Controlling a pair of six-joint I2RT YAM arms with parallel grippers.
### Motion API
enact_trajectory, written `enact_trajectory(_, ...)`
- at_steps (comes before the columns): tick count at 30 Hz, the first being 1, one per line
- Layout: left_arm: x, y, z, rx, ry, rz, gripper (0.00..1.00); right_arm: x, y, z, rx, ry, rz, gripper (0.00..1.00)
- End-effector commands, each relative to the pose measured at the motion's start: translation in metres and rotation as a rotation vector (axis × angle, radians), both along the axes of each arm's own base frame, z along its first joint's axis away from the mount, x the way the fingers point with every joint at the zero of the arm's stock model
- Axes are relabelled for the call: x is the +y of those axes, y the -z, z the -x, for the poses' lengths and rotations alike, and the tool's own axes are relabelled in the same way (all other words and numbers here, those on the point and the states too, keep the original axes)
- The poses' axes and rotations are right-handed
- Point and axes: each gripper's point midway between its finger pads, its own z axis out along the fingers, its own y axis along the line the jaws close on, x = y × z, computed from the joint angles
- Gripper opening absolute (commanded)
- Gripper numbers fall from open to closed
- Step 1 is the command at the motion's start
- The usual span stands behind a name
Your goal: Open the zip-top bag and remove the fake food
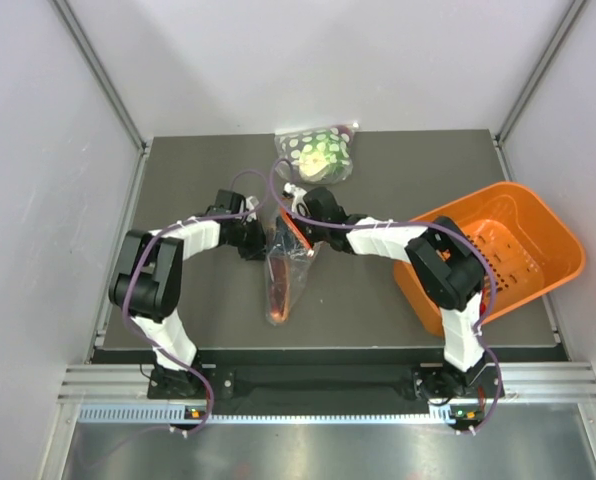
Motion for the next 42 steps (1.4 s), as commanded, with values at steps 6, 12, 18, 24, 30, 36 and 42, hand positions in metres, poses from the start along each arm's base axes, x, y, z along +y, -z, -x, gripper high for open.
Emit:
enact_trajectory(6, -0.025, -0.075, -0.026, -0.202, 0.04, 0.13, 0.0, -0.02, 0.001, 0.008, -0.027, 0.064, 0.269, 0.57)
enact_trajectory(12, -0.032, -0.087, -0.025, -0.224, 0.05, 0.167, 0.0, -0.026, 0.003, 0.01, 0.008, 0.106, 0.356, 0.57)
enact_trajectory(18, -0.045, -0.093, -0.021, -0.243, 0.078, 0.187, 0.0, -0.037, 0.003, 0.009, 0.028, 0.145, 0.445, 0.56)
enact_trajectory(24, -0.056, -0.106, -0.022, -0.279, 0.093, 0.214, 0.0, -0.043, 0.01, 0.011, 0.045, 0.182, 0.481, 0.5)
enact_trajectory(30, -0.057, -0.114, -0.018, -0.291, 0.092, 0.239, 0.0, -0.046, 0.026, 0.016, 0.074, 0.199, 0.488, 0.11)
enact_trajectory(36, -0.04, -0.094, -0.016, -0.259, 0.07, 0.169, 0.0, -0.053, 0.013, 0.017, 0.051, 0.233, 0.452, 0.0)
enact_trajectory(42, -0.01, -0.083, -0.023, -0.243, 0.003, 0.109, 0.0, -0.064, -0.007, 0.021, 0.03, 0.281, 0.377, 0.0)
